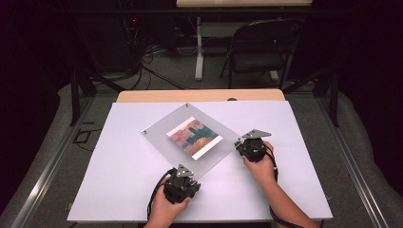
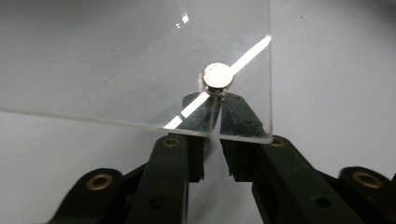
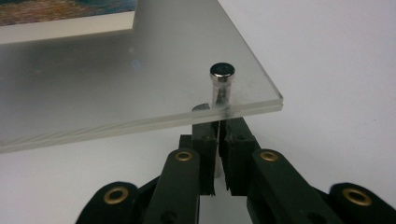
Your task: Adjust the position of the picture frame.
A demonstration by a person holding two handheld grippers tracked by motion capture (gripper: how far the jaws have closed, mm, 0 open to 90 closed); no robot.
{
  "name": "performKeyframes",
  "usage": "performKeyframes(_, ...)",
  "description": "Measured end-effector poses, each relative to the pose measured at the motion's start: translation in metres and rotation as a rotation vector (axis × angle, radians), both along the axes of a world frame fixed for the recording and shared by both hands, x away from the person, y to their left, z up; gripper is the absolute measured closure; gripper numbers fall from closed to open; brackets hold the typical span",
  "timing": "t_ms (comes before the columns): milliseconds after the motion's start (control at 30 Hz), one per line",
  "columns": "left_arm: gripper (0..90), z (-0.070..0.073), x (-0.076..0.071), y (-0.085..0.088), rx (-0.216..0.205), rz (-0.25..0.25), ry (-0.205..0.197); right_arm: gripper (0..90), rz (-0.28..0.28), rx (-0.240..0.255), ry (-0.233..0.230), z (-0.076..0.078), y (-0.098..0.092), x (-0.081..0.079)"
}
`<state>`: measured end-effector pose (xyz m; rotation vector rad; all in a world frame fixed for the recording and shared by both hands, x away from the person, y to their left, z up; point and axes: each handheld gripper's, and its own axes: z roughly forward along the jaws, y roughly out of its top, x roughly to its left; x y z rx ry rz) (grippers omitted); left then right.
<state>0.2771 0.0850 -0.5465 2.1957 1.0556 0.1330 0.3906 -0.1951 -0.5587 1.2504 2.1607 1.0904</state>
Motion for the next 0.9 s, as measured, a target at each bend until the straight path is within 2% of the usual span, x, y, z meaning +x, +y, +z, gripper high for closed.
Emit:
performKeyframes(133, 84.0, -0.002, 0.003, 0.004, -0.05, 0.01, 0.019, 85.2, 0.0, -0.004, -0.004, 0.0, 0.001, 0.0)
performKeyframes(267, 84.6, -0.002, 0.001, 0.005, -0.043, 0.007, 0.005, 85.4, 0.004, -0.008, 0.001, 0.001, 0.001, -0.002)
performKeyframes(533, 84.7, 0.002, 0.003, 0.013, -0.045, 0.006, 0.012, 85.5, 0.021, -0.016, 0.001, 0.005, 0.0, -0.008)
performKeyframes(900, 84.7, 0.011, 0.02, 0.044, -0.098, 0.085, 0.012, 85.5, 0.043, 0.017, -0.004, 0.017, 0.0, -0.029)
